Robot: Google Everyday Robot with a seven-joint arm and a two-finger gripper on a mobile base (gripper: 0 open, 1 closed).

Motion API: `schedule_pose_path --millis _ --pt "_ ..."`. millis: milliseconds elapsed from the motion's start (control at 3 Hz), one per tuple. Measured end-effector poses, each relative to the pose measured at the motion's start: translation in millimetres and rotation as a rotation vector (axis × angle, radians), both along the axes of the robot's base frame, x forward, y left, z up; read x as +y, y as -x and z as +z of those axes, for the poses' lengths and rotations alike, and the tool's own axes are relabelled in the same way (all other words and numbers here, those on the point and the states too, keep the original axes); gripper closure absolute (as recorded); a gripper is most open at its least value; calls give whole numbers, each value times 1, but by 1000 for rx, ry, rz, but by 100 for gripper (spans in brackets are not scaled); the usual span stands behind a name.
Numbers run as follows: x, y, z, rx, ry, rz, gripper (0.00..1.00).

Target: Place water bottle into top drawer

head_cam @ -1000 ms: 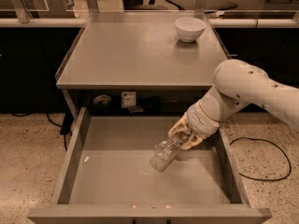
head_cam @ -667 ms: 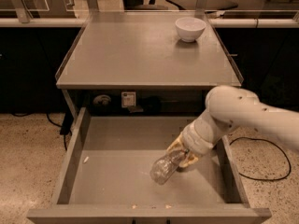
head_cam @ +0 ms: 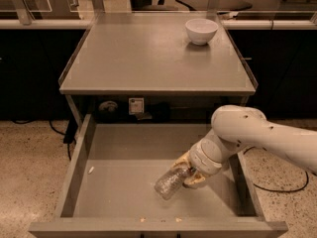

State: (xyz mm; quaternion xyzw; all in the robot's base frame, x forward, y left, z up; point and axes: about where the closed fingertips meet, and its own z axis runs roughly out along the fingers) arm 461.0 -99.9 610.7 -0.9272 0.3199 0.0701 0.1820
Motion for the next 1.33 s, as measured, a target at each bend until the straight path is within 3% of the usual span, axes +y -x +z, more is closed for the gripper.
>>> schedule_pose_path --millis 333,667,1333 --pt "0 0 0 0 0 0 80" --pt "0 0 0 0 0 0 51" --pt "0 0 0 0 0 0 4"
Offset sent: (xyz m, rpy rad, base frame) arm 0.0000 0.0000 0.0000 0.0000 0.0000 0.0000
